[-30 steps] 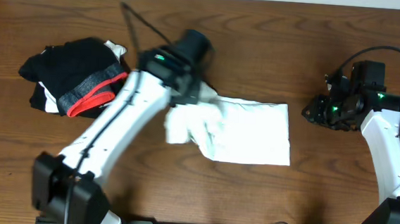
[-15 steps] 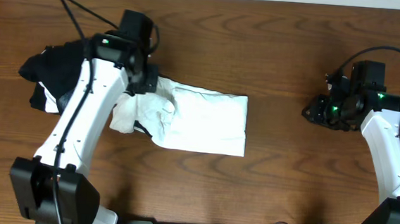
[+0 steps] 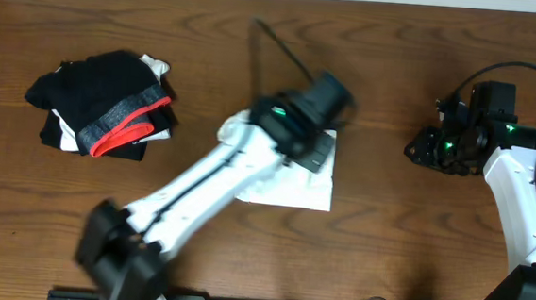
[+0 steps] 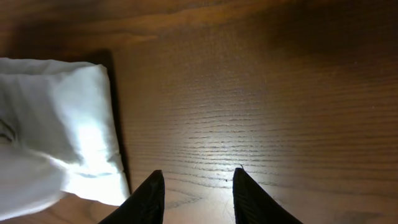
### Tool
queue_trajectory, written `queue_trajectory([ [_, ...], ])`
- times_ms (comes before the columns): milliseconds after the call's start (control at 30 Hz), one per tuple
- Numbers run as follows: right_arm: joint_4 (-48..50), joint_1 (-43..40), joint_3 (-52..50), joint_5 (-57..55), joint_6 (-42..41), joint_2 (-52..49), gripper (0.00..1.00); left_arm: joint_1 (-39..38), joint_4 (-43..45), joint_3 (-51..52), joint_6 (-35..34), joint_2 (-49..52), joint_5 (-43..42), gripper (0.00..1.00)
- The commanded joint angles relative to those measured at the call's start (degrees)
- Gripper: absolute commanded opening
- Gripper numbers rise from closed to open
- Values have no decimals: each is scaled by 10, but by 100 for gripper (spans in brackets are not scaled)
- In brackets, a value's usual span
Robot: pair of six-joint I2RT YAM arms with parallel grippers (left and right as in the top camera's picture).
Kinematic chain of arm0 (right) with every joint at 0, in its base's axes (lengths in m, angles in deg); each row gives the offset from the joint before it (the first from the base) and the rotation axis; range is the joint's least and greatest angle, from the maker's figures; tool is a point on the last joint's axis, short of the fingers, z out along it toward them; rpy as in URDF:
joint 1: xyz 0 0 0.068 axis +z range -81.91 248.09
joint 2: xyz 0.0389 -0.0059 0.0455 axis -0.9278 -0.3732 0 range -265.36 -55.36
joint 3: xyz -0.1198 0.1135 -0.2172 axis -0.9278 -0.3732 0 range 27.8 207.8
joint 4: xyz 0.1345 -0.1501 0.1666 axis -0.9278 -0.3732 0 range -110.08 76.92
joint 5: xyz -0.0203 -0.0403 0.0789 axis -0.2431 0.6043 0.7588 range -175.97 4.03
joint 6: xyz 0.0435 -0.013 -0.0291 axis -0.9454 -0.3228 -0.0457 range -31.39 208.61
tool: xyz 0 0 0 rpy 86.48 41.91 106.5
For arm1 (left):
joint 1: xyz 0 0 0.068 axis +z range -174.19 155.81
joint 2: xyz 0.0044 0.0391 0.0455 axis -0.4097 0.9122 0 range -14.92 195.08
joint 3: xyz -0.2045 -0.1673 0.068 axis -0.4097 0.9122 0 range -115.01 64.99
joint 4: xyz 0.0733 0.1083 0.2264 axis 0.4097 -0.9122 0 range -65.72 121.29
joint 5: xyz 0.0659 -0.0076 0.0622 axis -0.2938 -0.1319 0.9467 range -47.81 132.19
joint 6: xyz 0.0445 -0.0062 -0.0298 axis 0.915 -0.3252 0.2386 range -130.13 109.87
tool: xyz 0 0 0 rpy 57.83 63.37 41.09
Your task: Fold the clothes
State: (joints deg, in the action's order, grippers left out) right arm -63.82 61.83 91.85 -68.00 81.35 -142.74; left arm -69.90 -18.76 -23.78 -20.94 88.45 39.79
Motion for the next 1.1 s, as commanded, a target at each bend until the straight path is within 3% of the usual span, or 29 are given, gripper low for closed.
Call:
queue_trajectory([
  [0,-2,-3,4,-2,-9,5,36,-23,14,-6,-34,62,9,25],
  [67,-3,-3,4,-2,-9,5,36,-41,26,-6,-43,86,9,39],
  [200,-3,-3,4,-2,-8,5,37,-65,26,-14,-43,91,9,55],
  [333,-2,-3,4,-2,-8,5,38,-66,-33,-51,-44,70,32,57],
  [500,16,16,4,73,58,5,37,-45,-144,-76,-56,18,149,60],
  [700,70,114,4,110,82,5,38,23,-257,-76,-119,-59,271,62],
  [867,159,235,4,71,64,0,40,121,-273,-76,-129,-117,279,69],
  [1067,226,349,4,-9,45,-36,41,207,-274,-76,-129,-147,269,70],
])
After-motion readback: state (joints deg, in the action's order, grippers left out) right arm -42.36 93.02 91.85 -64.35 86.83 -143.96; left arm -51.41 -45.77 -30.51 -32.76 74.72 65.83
